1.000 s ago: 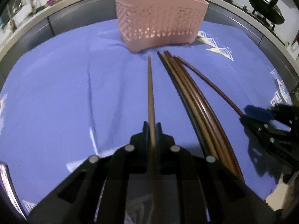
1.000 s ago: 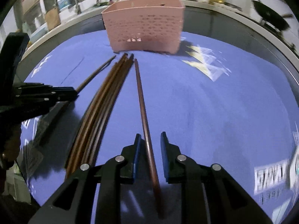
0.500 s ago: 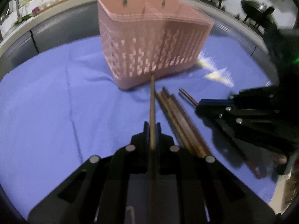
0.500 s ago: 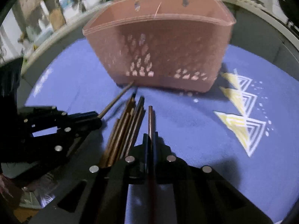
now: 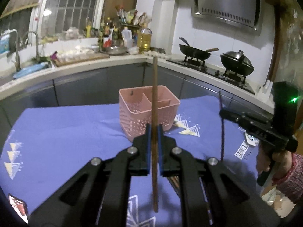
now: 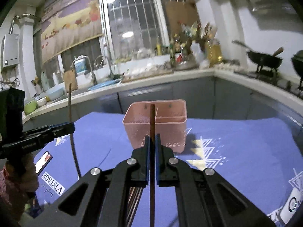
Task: Organize utensils
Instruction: 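Lift the chopstick with the left tool and carry it over the pink caddy, then lower the chopstick into the pink caddy and open the left tool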
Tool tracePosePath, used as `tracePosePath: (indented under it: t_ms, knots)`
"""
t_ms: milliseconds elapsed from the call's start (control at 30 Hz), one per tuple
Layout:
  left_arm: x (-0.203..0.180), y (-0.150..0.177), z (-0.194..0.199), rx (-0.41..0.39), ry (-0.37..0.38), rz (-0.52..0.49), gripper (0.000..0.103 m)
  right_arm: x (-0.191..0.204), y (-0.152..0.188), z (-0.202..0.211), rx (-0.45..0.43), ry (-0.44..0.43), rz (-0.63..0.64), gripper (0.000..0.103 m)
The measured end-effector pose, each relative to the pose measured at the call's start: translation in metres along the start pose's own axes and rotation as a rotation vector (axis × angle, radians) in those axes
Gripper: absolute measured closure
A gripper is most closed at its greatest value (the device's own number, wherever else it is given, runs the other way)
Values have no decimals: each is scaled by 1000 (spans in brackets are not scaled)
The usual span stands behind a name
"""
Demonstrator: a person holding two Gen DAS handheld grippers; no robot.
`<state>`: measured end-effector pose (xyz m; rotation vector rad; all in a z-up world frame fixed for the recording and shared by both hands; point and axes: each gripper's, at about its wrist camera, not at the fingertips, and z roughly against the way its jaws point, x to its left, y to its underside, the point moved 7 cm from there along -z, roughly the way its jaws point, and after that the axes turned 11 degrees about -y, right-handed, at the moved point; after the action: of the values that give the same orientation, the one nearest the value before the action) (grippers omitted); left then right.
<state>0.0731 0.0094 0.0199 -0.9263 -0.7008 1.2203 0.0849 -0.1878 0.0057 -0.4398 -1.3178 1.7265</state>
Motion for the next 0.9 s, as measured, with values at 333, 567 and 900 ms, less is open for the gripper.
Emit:
tracePosePath:
  t_ms: [333, 567, 900]
  knots:
    - [6, 21, 8, 20, -16, -26, 97, -9, 4, 10, 1, 18, -22, 98]
    - [11, -38, 18, -55, 16, -4, 97, -8, -51, 23, -73, -12, -28, 98]
    - [-2, -173, -2, -305, -51, 29, 97, -10, -178, -7, -336, -7, -32, 98]
